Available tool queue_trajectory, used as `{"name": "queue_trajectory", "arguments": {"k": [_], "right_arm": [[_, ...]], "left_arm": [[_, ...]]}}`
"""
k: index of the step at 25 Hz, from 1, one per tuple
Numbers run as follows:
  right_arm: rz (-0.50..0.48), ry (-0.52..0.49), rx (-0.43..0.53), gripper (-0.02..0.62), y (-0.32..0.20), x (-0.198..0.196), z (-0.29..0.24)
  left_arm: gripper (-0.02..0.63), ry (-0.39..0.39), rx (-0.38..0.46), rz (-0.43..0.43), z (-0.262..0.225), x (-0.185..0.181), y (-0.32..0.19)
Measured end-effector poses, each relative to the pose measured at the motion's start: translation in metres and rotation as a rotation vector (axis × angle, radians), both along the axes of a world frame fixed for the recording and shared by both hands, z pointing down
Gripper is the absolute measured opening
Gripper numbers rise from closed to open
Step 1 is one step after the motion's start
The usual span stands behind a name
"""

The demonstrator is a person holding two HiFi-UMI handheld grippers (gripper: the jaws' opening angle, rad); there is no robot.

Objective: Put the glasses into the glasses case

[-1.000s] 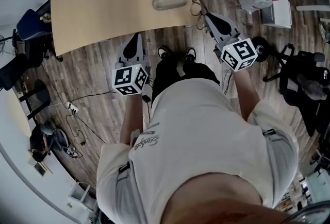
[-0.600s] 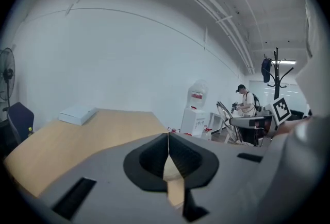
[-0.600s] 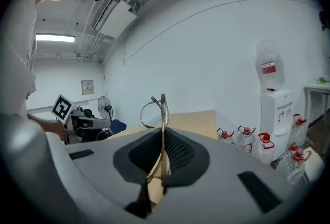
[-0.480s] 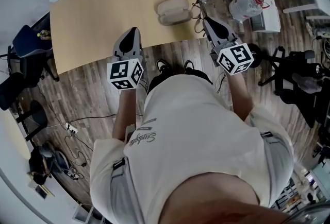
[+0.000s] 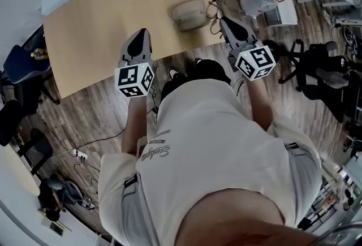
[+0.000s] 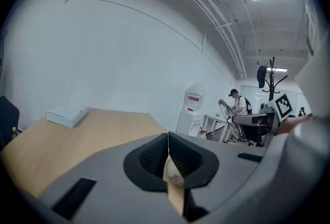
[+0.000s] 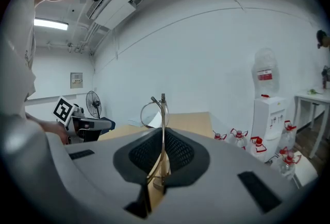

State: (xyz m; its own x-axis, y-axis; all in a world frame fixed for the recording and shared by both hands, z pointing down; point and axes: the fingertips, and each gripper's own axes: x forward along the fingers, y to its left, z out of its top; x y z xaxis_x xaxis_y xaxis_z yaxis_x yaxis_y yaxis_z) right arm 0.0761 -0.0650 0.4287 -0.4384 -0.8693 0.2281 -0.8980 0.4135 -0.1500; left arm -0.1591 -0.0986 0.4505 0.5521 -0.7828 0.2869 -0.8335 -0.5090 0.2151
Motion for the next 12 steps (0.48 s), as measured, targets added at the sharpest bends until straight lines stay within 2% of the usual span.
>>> {"name": "queue_trajectory", "arguments": {"k": [6, 12], "right_arm": [[-0.026, 0.029, -0.012, 0.011, -0.023, -0.004, 0.001], [-0.138, 0.079, -0.013, 0.011, -0.06, -0.009, 0.012]], "left_arm": [[0.015, 0.017, -0.011, -0.011, 0.005, 0.0, -0.021], [0.015, 0.012, -0.01, -0.077, 0.001, 0.005, -0.049]]}}
